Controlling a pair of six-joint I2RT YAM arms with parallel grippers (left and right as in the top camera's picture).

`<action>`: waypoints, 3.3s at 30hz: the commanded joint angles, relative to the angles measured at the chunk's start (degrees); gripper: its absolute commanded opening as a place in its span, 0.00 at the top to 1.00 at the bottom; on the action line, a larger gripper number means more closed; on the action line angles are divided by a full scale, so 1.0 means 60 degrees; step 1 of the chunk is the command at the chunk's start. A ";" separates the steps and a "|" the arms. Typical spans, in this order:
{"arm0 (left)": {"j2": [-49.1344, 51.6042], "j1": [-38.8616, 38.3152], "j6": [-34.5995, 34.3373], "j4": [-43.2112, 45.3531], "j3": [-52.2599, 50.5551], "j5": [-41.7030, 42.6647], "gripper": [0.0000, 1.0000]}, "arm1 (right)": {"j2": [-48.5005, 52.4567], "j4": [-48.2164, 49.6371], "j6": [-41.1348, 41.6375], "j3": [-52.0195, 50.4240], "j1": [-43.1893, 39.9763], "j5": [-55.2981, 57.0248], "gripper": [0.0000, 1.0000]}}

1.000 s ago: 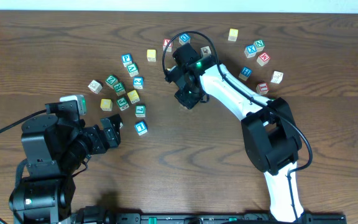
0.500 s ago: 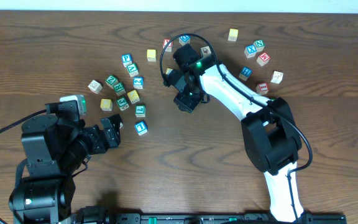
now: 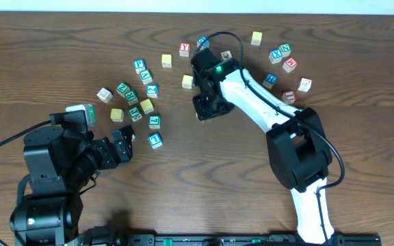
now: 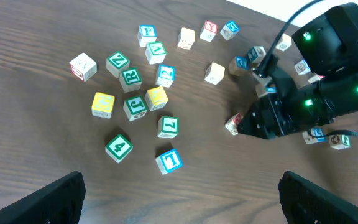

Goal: Spell out AI2
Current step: 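Carry the red 'A' block with the right gripper toward table center, then lower the 'A' block onto the table and open the right gripper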

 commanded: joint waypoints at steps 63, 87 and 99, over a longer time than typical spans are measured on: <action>-0.0007 -0.0011 0.0193 -0.0029 0.0131 -0.0095 0.02 | 0.0000 0.2193 0.4707 -0.1038 0.1169 0.3238 0.62; -0.0007 -0.0011 0.0193 -0.0029 0.0131 -0.0095 0.02 | -0.0033 0.2503 -0.4550 -0.0933 0.1144 0.2951 0.80; -0.0007 -0.0011 0.0193 -0.0029 0.0131 -0.0095 0.02 | -0.0033 0.2750 -0.9213 -0.0933 0.1140 0.2943 0.80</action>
